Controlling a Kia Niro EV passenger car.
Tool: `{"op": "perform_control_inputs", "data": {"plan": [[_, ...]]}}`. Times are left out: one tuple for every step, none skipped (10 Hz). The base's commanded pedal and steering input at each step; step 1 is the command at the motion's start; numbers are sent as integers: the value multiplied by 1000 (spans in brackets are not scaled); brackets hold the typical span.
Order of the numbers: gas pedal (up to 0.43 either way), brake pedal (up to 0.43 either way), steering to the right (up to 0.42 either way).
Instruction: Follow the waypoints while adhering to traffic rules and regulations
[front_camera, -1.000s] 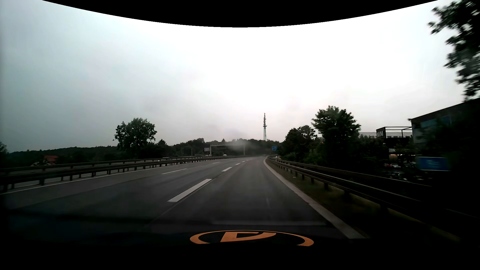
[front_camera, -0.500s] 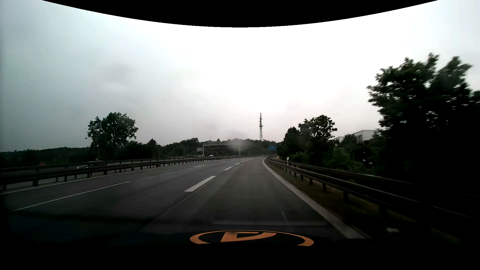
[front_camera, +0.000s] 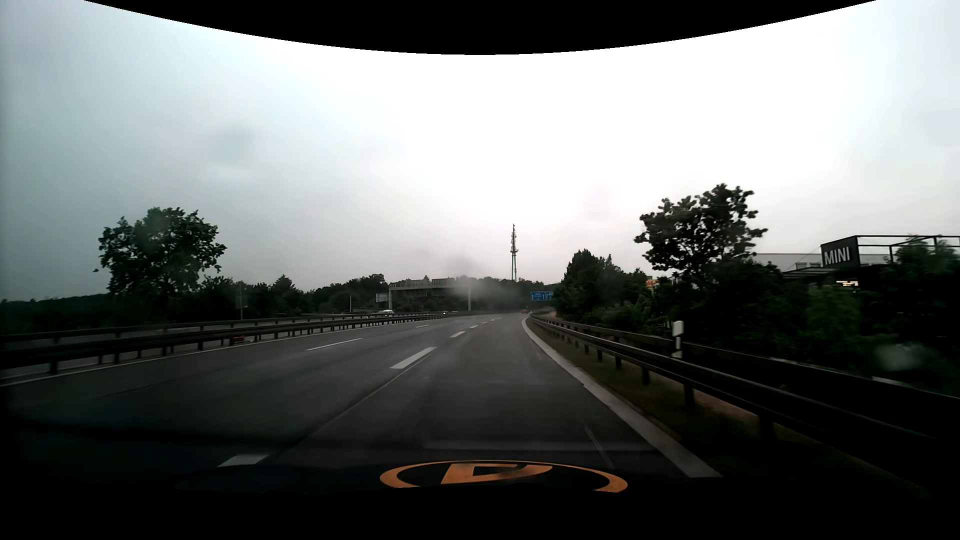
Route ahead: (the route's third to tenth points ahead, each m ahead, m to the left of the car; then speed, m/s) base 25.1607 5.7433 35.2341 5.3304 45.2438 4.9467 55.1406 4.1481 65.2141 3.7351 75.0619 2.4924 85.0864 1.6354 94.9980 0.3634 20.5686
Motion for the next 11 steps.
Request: {"op": "perform_control_inputs", "data": {"plan": [[177, 0, 8], [177, 0, 6], [177, 0, 5], [177, 0, 5], [177, 0, 5], [177, 0, 5], [177, 0, 5], [177, 0, 5], [177, 0, 5], [177, 0, 5], [177, 0, 5]]}}
